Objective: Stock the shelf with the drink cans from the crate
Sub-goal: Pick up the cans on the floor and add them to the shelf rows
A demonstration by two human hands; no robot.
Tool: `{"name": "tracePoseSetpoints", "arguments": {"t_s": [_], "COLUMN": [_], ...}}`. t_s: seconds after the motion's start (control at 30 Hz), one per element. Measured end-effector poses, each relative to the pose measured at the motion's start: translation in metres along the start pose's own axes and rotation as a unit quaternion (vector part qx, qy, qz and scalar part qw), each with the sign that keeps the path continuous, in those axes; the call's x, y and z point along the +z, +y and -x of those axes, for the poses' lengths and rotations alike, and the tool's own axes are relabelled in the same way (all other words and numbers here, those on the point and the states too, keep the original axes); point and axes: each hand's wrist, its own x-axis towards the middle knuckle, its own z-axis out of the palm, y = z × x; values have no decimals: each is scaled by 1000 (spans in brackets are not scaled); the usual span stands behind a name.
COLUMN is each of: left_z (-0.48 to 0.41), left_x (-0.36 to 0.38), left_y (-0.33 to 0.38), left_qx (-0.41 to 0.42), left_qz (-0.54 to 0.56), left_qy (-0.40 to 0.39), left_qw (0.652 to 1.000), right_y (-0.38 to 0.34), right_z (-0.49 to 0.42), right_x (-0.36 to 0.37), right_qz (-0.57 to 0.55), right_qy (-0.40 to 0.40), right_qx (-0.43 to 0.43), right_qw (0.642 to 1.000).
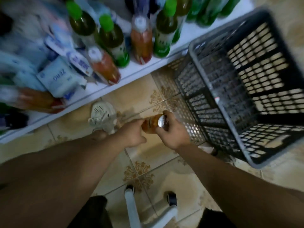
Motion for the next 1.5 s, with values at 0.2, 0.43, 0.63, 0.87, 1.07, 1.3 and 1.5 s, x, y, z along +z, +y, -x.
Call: {"name": "tracePoseSetpoints", "arguments": {"t_s": [0.2, 0.43, 0.63, 0.87, 1.07, 1.3, 1.5], "left_z": [70, 178, 277, 350, 369, 373, 358], "left_x": [-77, -185, -228, -251, -286, -333, -334], "left_y": [71, 153, 191, 183, 151, 70, 38], "left_qx": [87, 207, 276, 322, 255, 11, -131], "left_qz": [78, 171, 289, 442, 196, -66, -184], "left_qy": [146, 238, 292, 151, 347, 529, 461], "left_qw": [982, 933, 869, 824, 881, 846, 858], "right_y": [-78, -193, -272, -328, -364, -399, -417], "right_z": [55, 123, 192, 252, 258, 230, 198], "right_x": [-96, -186, -227, -256, -251, -245, -241], "right_qz": [-75, -252, -267, -230, -186, -165, -154], "right_qy": [99, 197, 219, 68, 144, 180, 178], "right_qx": [-111, -236, -336, -379, -402, -402, -404], "right_qw": [986, 918, 876, 894, 885, 882, 884]}}
